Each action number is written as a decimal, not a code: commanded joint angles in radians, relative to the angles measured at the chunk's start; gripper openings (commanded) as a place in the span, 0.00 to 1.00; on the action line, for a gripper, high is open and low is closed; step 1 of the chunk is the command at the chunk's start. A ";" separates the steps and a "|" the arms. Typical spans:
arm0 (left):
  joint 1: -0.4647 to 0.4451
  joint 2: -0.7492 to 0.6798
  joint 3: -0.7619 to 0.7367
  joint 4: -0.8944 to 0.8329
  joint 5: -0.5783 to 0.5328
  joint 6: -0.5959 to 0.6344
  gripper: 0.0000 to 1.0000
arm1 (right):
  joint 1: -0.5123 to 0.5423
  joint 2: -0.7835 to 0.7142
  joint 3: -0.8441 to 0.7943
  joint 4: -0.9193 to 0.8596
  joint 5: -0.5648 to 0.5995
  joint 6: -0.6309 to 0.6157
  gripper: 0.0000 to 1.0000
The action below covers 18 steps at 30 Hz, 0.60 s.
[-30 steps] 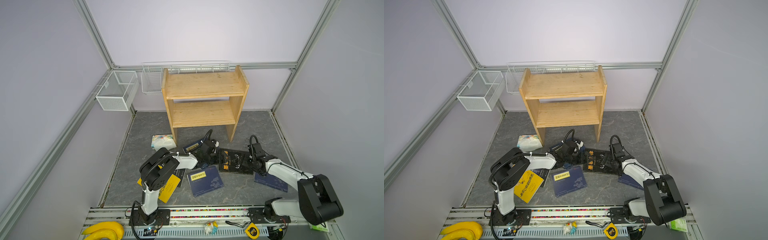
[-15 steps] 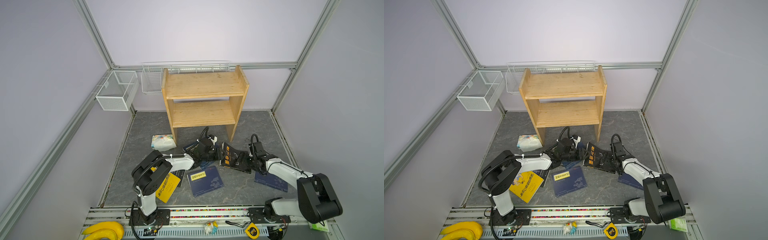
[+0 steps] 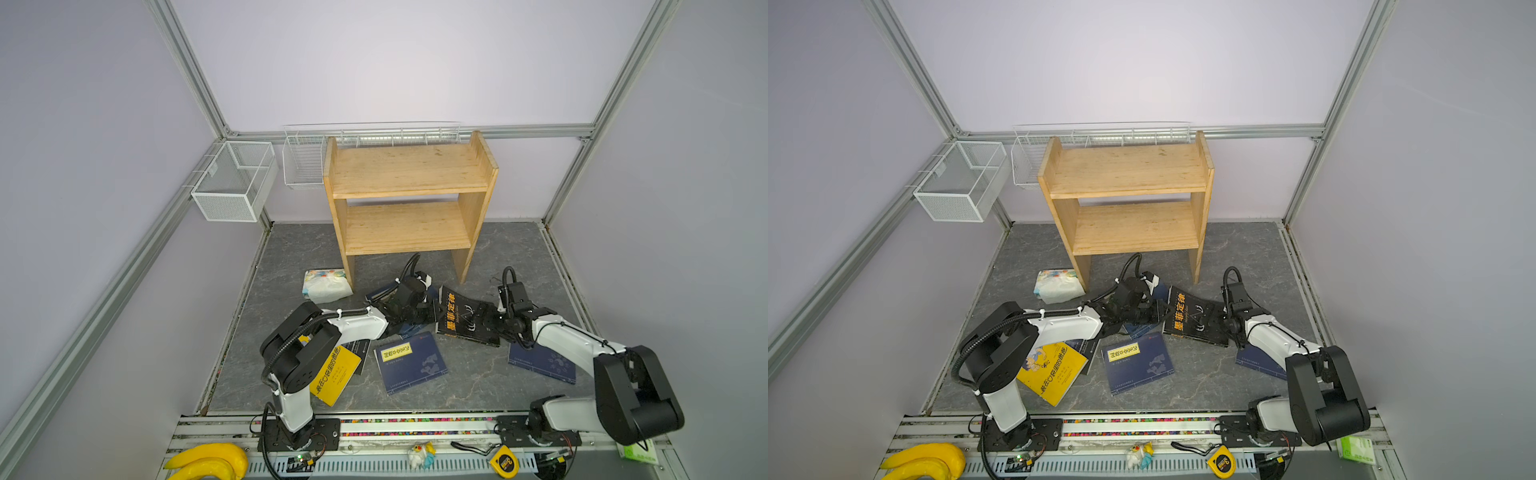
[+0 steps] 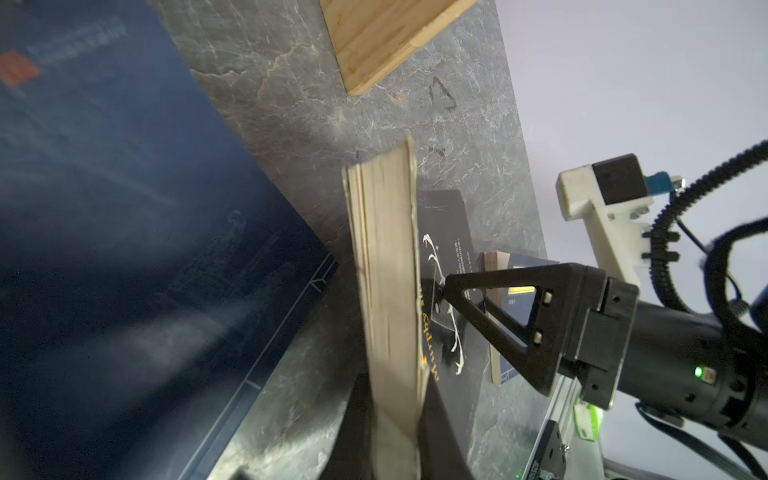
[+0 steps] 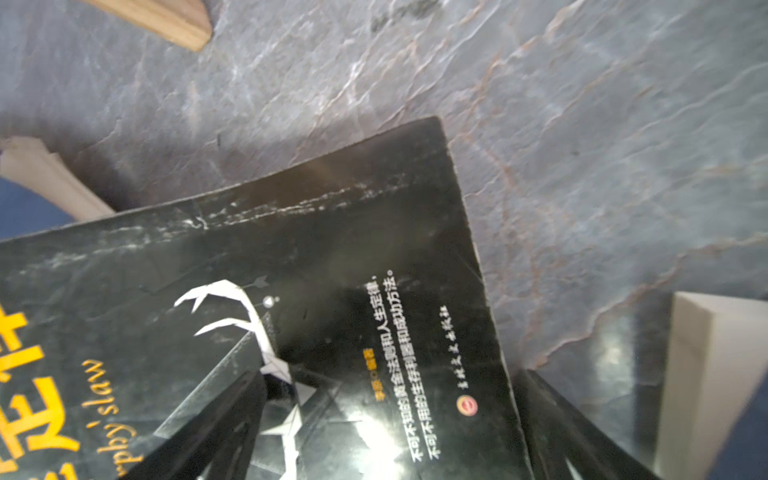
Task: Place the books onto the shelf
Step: 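Grasp the black Murphy's Law book with both grippers at its edges, then lift the black book upright with both grippers toward the bookshelf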
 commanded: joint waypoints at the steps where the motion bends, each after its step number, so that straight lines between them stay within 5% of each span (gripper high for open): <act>1: -0.019 -0.107 0.044 -0.070 0.000 0.083 0.00 | -0.027 -0.053 0.032 -0.012 -0.109 -0.032 0.95; 13: 0.028 -0.569 0.021 -0.419 -0.014 0.248 0.00 | -0.136 -0.269 0.122 0.104 -0.579 -0.090 0.89; 18: 0.165 -0.757 0.055 -0.503 -0.006 0.266 0.00 | -0.136 -0.325 0.131 0.228 -0.735 -0.010 0.89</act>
